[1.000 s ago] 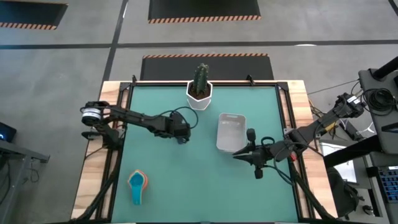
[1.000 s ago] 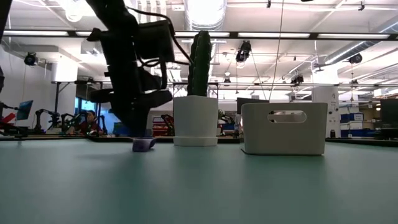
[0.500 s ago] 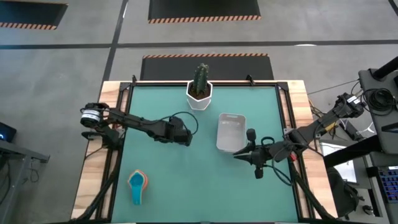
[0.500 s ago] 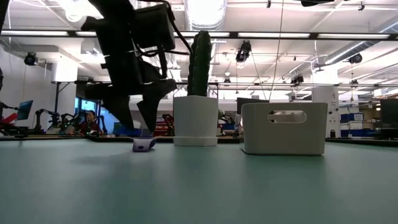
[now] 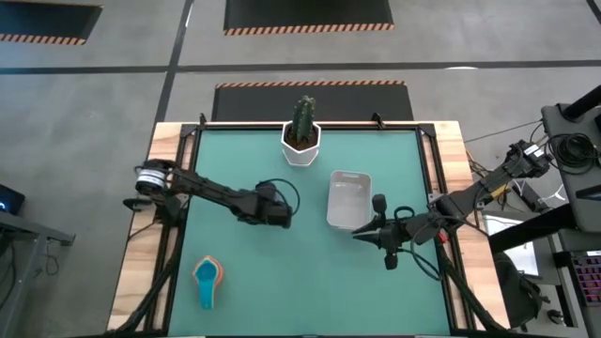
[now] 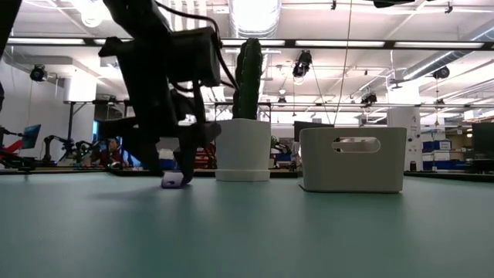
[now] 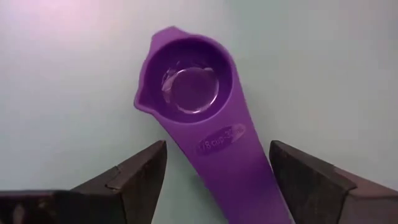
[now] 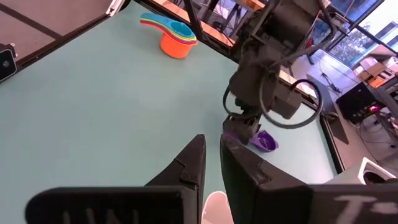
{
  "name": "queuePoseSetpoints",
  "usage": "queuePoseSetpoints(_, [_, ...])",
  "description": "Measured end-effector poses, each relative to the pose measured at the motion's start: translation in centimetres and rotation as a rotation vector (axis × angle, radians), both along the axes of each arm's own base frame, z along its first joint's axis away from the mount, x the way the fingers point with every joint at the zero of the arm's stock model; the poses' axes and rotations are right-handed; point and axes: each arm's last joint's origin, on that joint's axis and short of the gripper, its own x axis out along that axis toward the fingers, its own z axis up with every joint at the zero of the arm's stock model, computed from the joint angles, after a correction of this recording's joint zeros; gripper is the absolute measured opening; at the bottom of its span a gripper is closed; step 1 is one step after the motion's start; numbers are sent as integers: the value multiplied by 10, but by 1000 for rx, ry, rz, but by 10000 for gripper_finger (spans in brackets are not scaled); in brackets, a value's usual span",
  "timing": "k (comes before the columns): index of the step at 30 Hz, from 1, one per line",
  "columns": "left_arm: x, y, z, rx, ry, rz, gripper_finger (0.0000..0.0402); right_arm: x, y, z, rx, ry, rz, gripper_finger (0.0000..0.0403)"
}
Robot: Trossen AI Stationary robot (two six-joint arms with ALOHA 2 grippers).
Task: Nest measuring cups in basket
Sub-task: Stack the violet measuring cup on the top of the light blue measuring cup
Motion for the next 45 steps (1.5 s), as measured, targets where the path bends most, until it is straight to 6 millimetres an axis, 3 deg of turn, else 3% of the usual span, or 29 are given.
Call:
queuePoseSetpoints(5, [1,0,-9,7,13,18,252,0,0,0,-5,-1,2,38])
queuePoseSetpoints(17, [2,-1,-10,23,-14,58,142,0,0,0,-7,-1,3,38])
queuePoseSetpoints(29, [2,-11,-2,39,-34,34,155,0,0,0,-15,-2,6,38])
queuePoseSetpoints(35, [10,-33,34,68,1,-24,144,0,-1,0,-41,-8,-11,38])
queuePoseSetpoints(40, [11,-58,80,89,86,-96,159,0,-1,0,-61,-11,-14,38])
queuePoseSetpoints(45, [1,-82,122,110,167,-164,148,0,-1,1,-67,-14,-11,38])
